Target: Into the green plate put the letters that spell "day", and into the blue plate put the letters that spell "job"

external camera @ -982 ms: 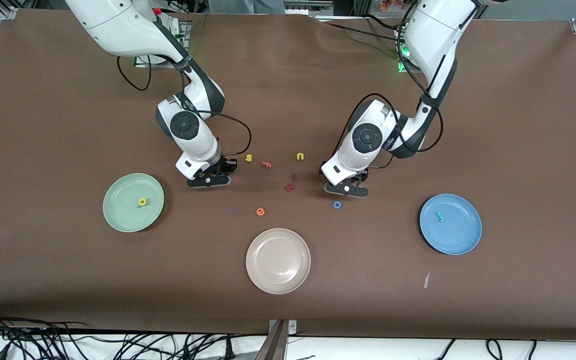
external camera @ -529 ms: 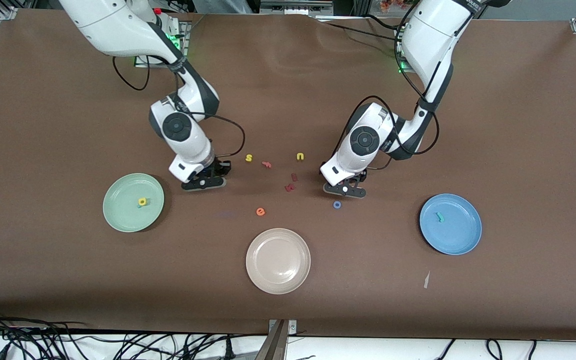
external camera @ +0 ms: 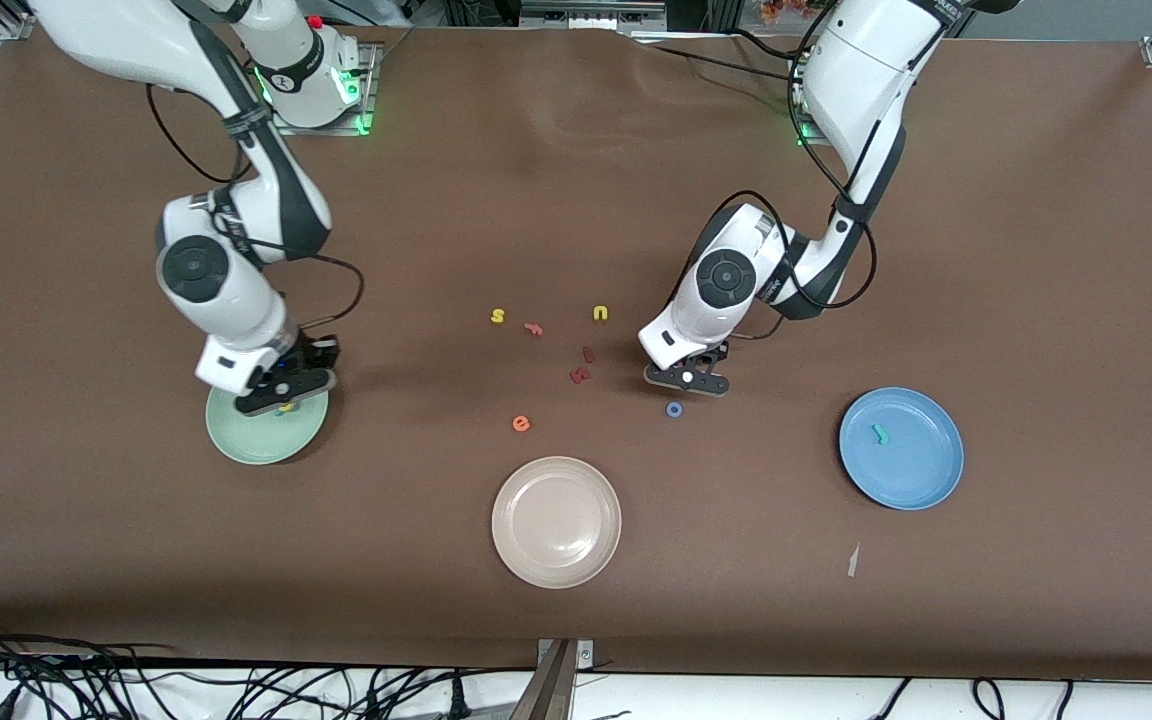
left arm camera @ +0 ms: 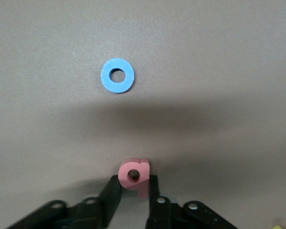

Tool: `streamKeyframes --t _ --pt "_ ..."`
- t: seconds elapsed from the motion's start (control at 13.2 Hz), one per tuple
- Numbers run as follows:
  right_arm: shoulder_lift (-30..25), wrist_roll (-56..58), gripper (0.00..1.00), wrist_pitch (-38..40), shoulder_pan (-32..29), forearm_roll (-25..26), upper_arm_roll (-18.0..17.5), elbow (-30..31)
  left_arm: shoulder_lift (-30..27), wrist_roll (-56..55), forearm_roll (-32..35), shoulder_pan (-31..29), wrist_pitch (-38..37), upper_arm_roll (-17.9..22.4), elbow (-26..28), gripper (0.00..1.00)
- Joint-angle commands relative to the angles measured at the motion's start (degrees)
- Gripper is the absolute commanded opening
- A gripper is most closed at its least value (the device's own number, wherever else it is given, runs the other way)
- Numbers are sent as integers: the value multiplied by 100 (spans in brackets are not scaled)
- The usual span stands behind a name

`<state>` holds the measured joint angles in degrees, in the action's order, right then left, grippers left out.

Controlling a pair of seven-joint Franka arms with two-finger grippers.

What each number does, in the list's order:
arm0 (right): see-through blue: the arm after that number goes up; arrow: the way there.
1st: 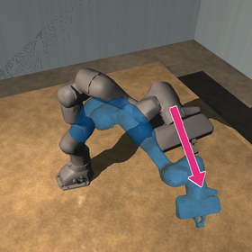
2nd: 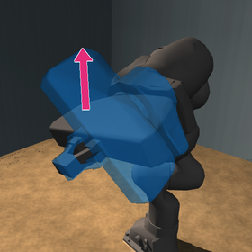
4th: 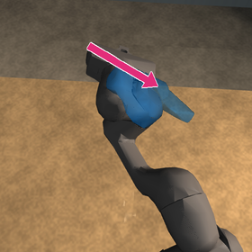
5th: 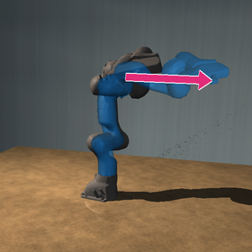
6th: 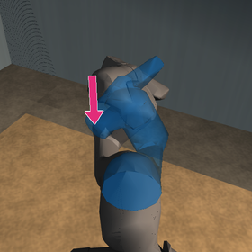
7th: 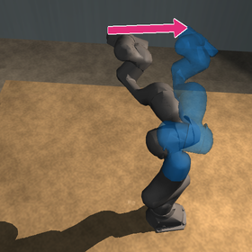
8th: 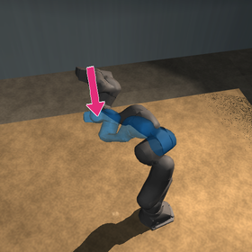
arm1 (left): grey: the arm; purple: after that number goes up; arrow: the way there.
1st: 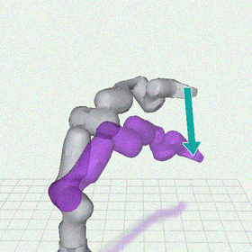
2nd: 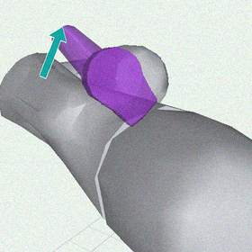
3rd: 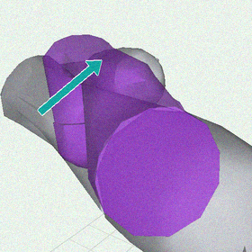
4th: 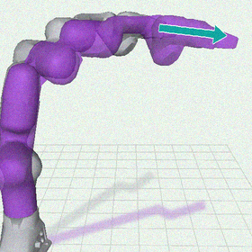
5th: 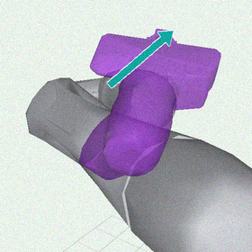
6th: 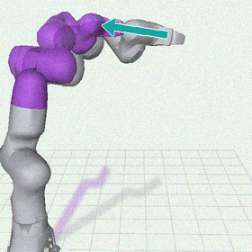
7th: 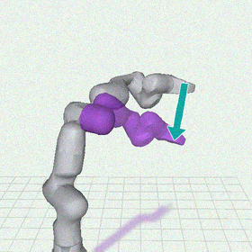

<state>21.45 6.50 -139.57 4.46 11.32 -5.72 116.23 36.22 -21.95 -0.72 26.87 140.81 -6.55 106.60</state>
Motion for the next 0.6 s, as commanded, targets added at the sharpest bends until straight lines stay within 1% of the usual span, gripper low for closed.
streamKeyframes --t 0.0,0.08,0.15,0.23,0.3,0.45,0.53 --pt "-53 466 19 71 -33 -16 159 14 34 -11 133 38 78 13 62 9" --pt "-53 440 45 62 -33 -42 159 14 34 7 133 29 69 13 62 8" --pt "-44 388 67 53 -33 -85 159 14 34 15 133 20 17 13 36 8" --pt "-36 387 76 53 -33 -234 159 5 -9 50 142 -15 -36 22 -8 9" --pt "-44 422 77 53 -33 -375 159 5 -62 294 168 -93 -262 48 -86 9" --pt "-44 431 78 62 -33 -402 159 -56 -159 857 177 -444 -947 49 -420 11" --pt "-53 440 78 71 -33 -411 159 -83 -194 1146 177 -559 -1176 66 -543 12"
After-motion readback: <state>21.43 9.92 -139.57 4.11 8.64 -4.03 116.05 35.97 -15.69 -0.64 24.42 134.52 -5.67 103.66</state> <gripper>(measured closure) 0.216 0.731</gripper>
